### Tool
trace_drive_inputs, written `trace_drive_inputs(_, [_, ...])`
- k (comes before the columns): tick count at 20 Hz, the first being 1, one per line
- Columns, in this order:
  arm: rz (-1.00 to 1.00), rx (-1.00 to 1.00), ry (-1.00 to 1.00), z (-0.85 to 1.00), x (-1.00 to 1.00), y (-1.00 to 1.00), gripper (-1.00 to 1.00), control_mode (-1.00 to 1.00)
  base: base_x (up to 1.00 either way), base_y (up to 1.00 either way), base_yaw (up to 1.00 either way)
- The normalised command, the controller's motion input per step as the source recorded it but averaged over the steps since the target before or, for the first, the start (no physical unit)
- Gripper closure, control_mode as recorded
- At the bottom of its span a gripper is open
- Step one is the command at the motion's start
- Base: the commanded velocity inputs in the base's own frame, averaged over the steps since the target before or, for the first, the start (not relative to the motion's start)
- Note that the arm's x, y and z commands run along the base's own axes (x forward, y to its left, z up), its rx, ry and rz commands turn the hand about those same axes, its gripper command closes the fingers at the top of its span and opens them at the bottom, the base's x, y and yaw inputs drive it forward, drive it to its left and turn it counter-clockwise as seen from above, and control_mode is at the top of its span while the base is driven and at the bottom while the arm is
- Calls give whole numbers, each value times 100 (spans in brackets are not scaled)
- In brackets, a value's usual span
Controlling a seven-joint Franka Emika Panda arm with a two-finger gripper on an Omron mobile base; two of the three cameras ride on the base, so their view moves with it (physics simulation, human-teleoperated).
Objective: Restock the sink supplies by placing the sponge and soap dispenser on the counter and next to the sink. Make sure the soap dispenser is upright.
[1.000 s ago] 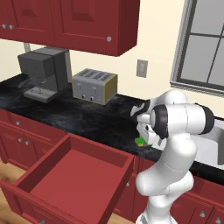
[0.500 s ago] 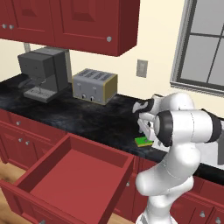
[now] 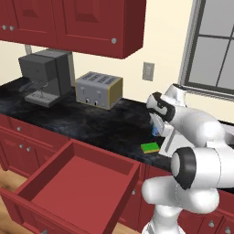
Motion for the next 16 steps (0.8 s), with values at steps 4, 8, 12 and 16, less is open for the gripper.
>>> trace_drive_inputs(4, [-1, 0, -25, 87, -58, 0, -100, -100, 0, 0, 0])
trace_drive_inputs(8, [0, 0, -24, 44, -73, 0, -100, -100, 0, 0, 0])
trace_drive_inputs(12, [0, 0, -11, 2, -63, 3, -100, -100, 0, 0, 0])
trace_drive_inputs(16, [-2, 0, -19, 51, -32, 0, -100, -100, 0, 0, 0])
